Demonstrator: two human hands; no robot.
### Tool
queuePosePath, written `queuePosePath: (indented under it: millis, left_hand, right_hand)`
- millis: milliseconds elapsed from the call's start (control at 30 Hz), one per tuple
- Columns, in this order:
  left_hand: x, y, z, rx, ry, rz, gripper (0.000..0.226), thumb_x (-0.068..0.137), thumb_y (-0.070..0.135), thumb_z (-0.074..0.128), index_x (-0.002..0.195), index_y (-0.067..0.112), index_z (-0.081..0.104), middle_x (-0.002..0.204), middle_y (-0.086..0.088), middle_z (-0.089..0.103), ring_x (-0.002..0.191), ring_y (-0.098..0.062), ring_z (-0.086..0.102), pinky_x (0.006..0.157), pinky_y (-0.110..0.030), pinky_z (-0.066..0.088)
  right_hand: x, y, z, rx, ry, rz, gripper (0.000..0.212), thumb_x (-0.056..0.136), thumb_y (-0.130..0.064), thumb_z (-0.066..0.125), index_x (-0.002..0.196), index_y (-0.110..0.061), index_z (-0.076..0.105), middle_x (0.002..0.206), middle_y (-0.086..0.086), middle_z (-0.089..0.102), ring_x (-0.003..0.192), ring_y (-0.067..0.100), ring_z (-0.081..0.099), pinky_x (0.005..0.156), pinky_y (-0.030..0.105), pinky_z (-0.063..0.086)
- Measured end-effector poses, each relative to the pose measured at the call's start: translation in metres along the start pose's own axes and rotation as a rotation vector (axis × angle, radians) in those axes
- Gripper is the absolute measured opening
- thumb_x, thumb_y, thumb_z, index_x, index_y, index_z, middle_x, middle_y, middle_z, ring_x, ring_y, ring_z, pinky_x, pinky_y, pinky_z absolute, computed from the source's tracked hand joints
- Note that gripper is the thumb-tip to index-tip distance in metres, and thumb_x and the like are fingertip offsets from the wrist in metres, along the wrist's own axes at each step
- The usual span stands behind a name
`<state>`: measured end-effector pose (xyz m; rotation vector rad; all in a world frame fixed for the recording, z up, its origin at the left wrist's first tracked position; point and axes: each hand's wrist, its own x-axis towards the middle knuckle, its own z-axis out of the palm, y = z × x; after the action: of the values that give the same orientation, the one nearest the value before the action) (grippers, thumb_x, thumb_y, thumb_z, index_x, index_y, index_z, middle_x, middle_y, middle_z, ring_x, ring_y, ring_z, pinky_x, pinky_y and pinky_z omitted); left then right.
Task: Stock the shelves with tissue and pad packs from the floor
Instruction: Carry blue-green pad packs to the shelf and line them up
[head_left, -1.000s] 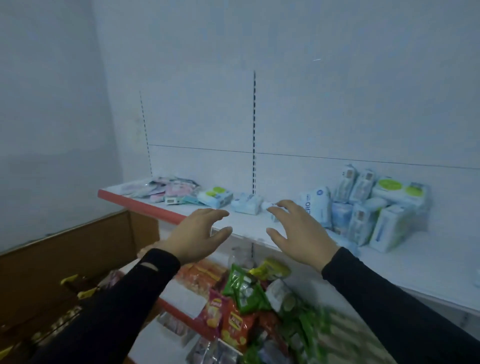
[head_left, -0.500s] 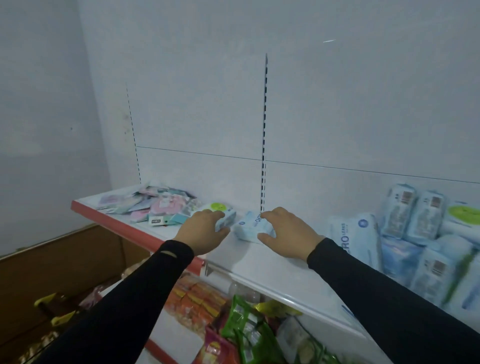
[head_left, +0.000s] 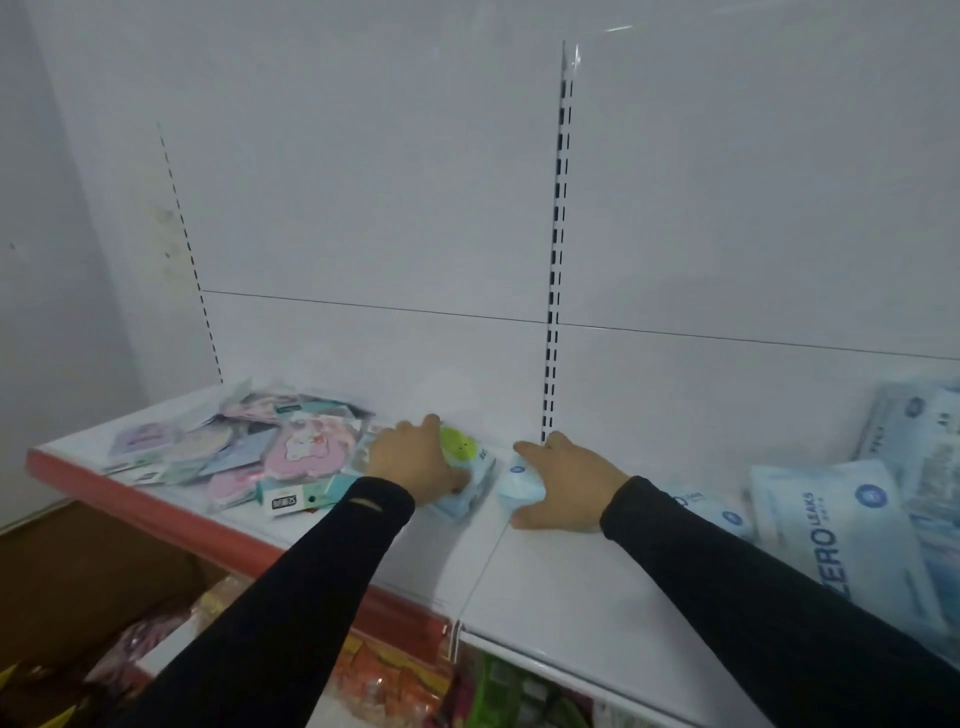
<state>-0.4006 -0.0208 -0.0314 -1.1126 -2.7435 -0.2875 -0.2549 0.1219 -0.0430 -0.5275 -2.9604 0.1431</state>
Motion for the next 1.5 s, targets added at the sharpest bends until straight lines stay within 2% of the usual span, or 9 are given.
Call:
queuePosePath:
  millis: [233,333,467,633,800,1100,1233,1300,1500]
  left_hand:
    - [0.002,0.017,-0.01,-0.138,-0.052,0.033,0.059,0.079,0.041,0.068,0.121,0.009,0.043,0.119,-0.014,0.037,0.096,-0.032,0.059,0.073,-0.028,0.039]
    - [0.006,0.014,-0.016,-0.221,-0.068,0.044,0.05,0.081,0.035,0.064,0.121,0.012,0.044,0.116,-0.015,0.051,0.095,-0.03,0.057,0.074,-0.03,0.041]
    - [0.002,0.026,-0.039,-0.454,0.13,0.126,0.062,0.078,0.029,0.07,0.131,0.016,0.04,0.11,-0.014,0.061,0.089,-0.027,0.055,0.071,-0.03,0.041]
    - [-0.032,0.084,-0.085,-0.639,0.376,0.338,0.079,0.074,0.027,0.074,0.142,0.017,0.036,0.132,-0.009,0.053,0.117,-0.028,0.051,0.09,-0.034,0.04]
    - [-0.108,0.19,-0.126,-0.753,0.429,0.623,0.075,0.066,0.039,0.069,0.134,0.021,0.044,0.122,0.004,0.056,0.11,-0.019,0.052,0.087,-0.032,0.04]
    - [-0.304,0.457,-0.132,-0.925,0.155,1.149,0.068,0.071,0.021,0.08,0.128,0.034,0.044,0.098,0.023,0.056,0.088,0.0,0.051,0.069,0.0,0.036]
    - [-0.395,0.571,-0.119,-0.882,-0.036,1.388,0.07,0.07,0.027,0.081,0.13,0.034,0.045,0.11,0.016,0.056,0.094,-0.006,0.053,0.071,-0.003,0.037]
    - [-0.442,0.623,-0.109,-0.834,-0.098,1.517,0.073,0.064,0.041,0.077,0.13,0.03,0.047,0.113,0.013,0.058,0.097,-0.009,0.054,0.076,-0.016,0.038]
    - [-0.573,0.748,-0.055,-0.69,-0.384,1.835,0.059,0.061,0.065,0.066,0.11,0.034,0.054,0.099,0.015,0.061,0.087,-0.007,0.059,0.071,-0.022,0.046]
  right_hand:
    - [-0.002,0.006,-0.024,0.016,0.277,0.038,0.03,0.092,-0.043,0.048,0.108,-0.017,0.047,0.09,0.005,0.057,0.08,0.026,0.056,0.068,0.034,0.045]
    - [-0.024,0.009,-0.05,0.147,0.45,0.088,0.033,0.096,-0.041,0.046,0.118,-0.017,0.042,0.079,0.002,0.058,0.07,0.024,0.056,0.058,0.032,0.039]
    - [-0.07,0.015,-0.082,0.348,0.638,0.113,0.047,0.096,-0.039,0.048,0.138,-0.031,0.03,0.072,0.006,0.062,0.057,0.018,0.056,0.054,0.028,0.04]
    - [-0.161,0.032,-0.124,0.474,0.779,0.145,0.034,0.085,-0.045,0.066,0.111,-0.032,0.047,0.083,-0.004,0.063,0.053,0.008,0.051,0.049,0.016,0.039]
    - [-0.31,0.06,-0.169,0.458,0.942,0.263,0.039,0.075,-0.042,0.077,0.098,-0.029,0.048,0.084,-0.008,0.067,0.064,0.008,0.062,0.053,0.022,0.049]
    - [-0.652,0.13,-0.191,0.037,1.067,0.704,0.035,0.081,-0.027,0.069,0.105,-0.023,0.044,0.081,-0.008,0.058,0.066,0.007,0.054,0.055,0.017,0.039]
    - [-0.793,0.145,-0.185,-0.055,1.083,0.937,0.049,0.082,-0.021,0.068,0.125,-0.02,0.044,0.102,-0.001,0.063,0.087,0.019,0.061,0.076,0.027,0.047]
    - [-0.859,0.149,-0.177,-0.141,1.042,1.072,0.058,0.082,-0.02,0.068,0.134,-0.016,0.043,0.115,0.005,0.061,0.102,0.02,0.058,0.087,0.031,0.047]
    - [-1.021,0.145,-0.13,-0.258,0.862,1.483,0.039,0.078,-0.021,0.067,0.115,-0.008,0.061,0.099,0.007,0.058,0.097,0.012,0.043,0.068,0.019,0.028]
